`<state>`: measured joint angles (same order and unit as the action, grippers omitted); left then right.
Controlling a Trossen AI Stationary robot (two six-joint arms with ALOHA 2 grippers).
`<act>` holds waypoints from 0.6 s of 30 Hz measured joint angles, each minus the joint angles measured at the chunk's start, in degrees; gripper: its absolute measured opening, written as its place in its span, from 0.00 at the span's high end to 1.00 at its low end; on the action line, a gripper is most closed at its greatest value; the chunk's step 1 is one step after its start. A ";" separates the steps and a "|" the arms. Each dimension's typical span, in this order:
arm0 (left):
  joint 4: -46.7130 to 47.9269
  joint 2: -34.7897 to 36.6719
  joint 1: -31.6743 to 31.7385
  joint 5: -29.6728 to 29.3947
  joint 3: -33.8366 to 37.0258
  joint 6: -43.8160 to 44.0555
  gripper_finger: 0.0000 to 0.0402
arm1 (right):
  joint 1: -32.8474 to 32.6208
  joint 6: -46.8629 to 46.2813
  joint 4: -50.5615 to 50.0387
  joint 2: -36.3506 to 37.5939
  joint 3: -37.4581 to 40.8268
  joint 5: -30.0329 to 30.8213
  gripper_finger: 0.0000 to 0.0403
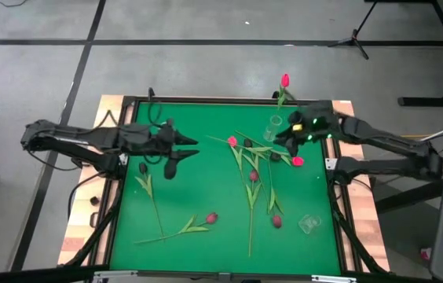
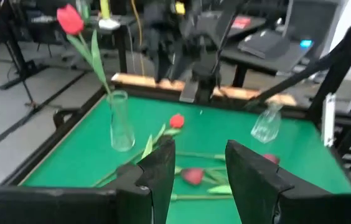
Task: Sort flowers into vase by color
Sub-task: Put the left pink flower into the top right transparent vase
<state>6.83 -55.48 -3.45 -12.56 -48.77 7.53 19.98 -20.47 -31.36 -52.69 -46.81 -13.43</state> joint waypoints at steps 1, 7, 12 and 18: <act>0.14 0.79 -0.17 0.00 0.00 0.02 0.66 | -3.14 -1.87 1.12 -0.95 0.00 2.57 0.57; 0.20 3.06 -0.30 -0.25 0.00 -0.39 0.66 | -18.31 -13.08 8.17 -9.98 0.00 19.83 0.57; 0.75 3.01 -0.28 -0.52 0.00 -1.61 0.66 | -24.18 -20.04 13.09 -20.21 -0.02 30.07 0.57; 1.28 3.03 -0.28 -4.92 0.00 -2.09 0.66 | -24.92 -25.53 18.60 -31.28 -0.02 34.44 0.57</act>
<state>8.10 -52.45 -3.73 -17.47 -48.77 5.44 -4.94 -46.00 -12.75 -83.96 -46.83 21.00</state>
